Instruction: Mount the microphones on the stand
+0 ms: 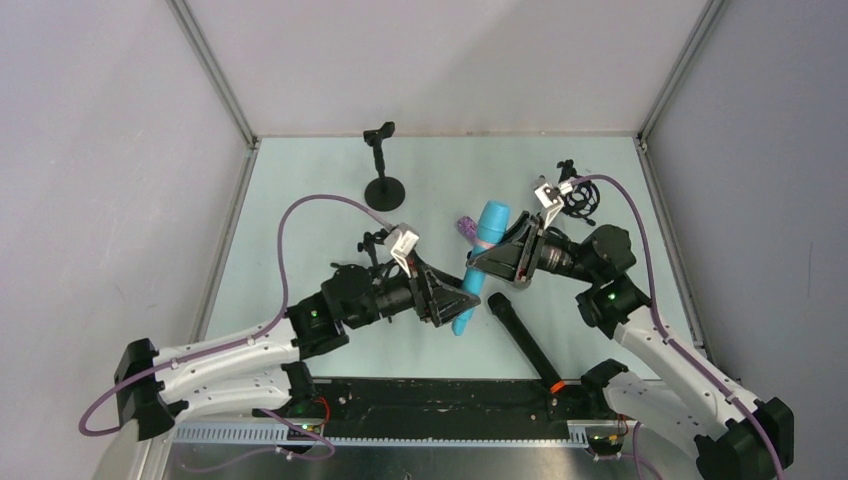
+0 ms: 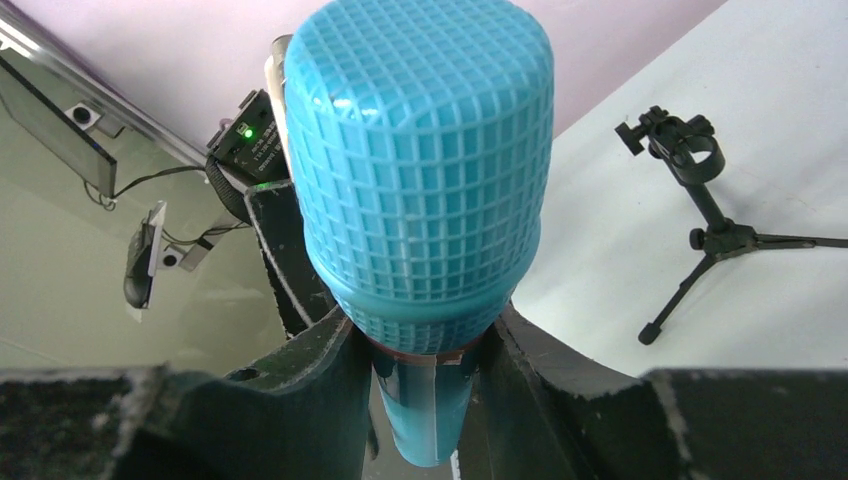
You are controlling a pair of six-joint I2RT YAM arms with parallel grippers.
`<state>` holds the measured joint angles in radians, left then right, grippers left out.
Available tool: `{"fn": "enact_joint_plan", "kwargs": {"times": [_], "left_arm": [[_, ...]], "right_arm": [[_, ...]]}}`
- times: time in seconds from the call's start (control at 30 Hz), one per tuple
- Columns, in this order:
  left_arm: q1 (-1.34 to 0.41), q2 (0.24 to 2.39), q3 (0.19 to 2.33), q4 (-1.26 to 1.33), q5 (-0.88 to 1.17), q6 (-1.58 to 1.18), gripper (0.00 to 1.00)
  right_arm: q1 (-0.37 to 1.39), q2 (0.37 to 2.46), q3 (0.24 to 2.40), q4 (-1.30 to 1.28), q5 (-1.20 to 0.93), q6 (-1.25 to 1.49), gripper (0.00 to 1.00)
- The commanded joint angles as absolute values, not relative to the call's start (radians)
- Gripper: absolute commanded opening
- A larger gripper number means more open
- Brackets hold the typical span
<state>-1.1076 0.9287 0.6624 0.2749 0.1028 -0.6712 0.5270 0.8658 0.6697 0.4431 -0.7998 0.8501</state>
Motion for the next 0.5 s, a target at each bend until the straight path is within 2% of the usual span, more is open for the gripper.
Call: {"fn": "enact_joint_plan", "kwargs": {"times": [0.0,0.03,0.1,0.13,0.17,0.23,0.47], "left_arm": [[-1.09,0.904,0.641,0.283,-0.076,-0.698,0.86],[-1.089,0.903,0.636,0.282,-0.098,-0.702,0.96],[-1.084,0.904,0.631,0.282,-0.133,-0.714,0.99],[-1.08,0.904,0.628,0.282,-0.145,-0.72,0.99],[-1.076,0.903,0.627,0.283,-0.17,-0.722,1.0],[-1.065,0.899,0.622,0.283,-0.219,-0.73,1.0],[-1.024,0.855,0.601,0.282,-0.458,-0.794,0.99]], "right_arm": [[0.534,0.827,0.696,0.368,-0.747,0.766,0.0],[0.534,0.825,0.696,0.335,-0.719,0.757,0.0],[0.534,0.819,0.694,0.294,-0.678,0.731,0.0],[0.535,0.813,0.692,0.283,-0.666,0.717,0.0],[0.534,0.708,0.689,0.262,-0.638,0.712,0.0],[0.533,0.783,0.68,0.24,-0.595,0.697,0.0],[0.527,0.76,0.642,0.196,-0.523,0.67,0.0]]}}
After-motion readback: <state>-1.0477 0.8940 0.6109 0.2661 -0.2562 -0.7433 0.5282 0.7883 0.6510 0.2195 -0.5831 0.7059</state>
